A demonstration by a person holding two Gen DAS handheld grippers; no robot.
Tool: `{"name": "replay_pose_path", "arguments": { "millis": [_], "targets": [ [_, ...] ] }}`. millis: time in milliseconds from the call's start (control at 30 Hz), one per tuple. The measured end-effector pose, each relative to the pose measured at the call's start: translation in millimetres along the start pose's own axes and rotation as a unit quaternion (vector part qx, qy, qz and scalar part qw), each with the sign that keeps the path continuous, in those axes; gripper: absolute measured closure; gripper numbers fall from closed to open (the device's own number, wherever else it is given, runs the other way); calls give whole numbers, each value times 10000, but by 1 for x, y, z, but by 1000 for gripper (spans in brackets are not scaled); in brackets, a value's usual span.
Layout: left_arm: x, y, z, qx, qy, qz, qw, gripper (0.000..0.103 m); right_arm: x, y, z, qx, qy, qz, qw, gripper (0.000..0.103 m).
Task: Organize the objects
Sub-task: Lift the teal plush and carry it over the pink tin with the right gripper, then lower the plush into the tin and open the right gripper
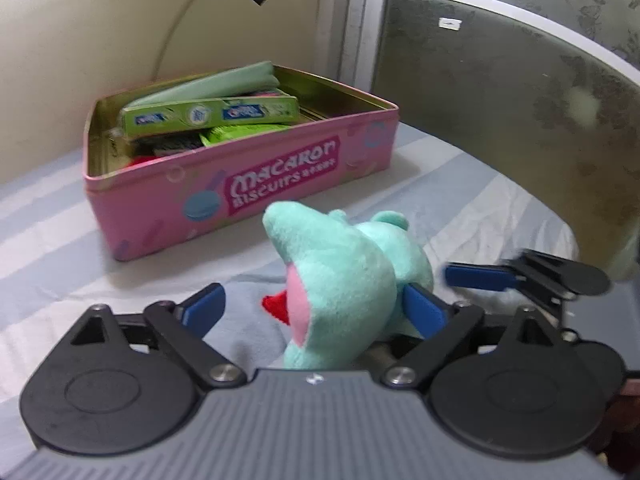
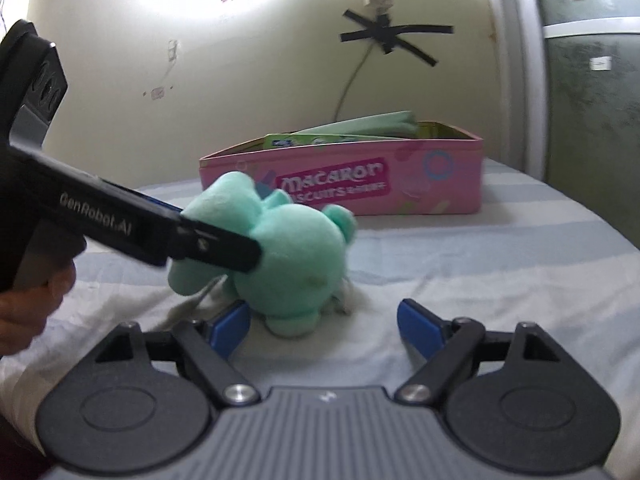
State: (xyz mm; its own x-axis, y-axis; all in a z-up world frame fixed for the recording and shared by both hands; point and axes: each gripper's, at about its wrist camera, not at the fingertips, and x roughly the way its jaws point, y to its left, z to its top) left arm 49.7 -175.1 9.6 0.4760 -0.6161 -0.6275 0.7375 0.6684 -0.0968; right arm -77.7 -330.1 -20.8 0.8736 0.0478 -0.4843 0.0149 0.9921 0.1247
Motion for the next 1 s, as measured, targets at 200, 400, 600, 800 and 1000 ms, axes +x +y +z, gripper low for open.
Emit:
{"name": "replay_pose_path", "arguments": {
  "millis": [200, 400, 600, 800, 1000],
  "targets": [
    [-2, 1, 19, 97, -112, -405, 9991, 34, 16, 14, 21, -364, -138, 96, 9992, 51],
    [-6, -6, 79, 292, -703, -358, 9965, 33, 11, 4, 76, -750, -810, -328, 9933, 51],
    [37, 4, 121, -3, -687, -261, 9973, 33, 49, -18, 115, -818, -760, -489, 9925, 50],
    [78, 15, 136, -179, -409, 39, 9990, 32, 99, -36, 125, -807, -465, -644, 9936, 46],
    [95, 16, 137, -74, -419, 969, 9944, 18, 123, -47, 119, -574, -524, -831, 9935, 32]
  ]
}}
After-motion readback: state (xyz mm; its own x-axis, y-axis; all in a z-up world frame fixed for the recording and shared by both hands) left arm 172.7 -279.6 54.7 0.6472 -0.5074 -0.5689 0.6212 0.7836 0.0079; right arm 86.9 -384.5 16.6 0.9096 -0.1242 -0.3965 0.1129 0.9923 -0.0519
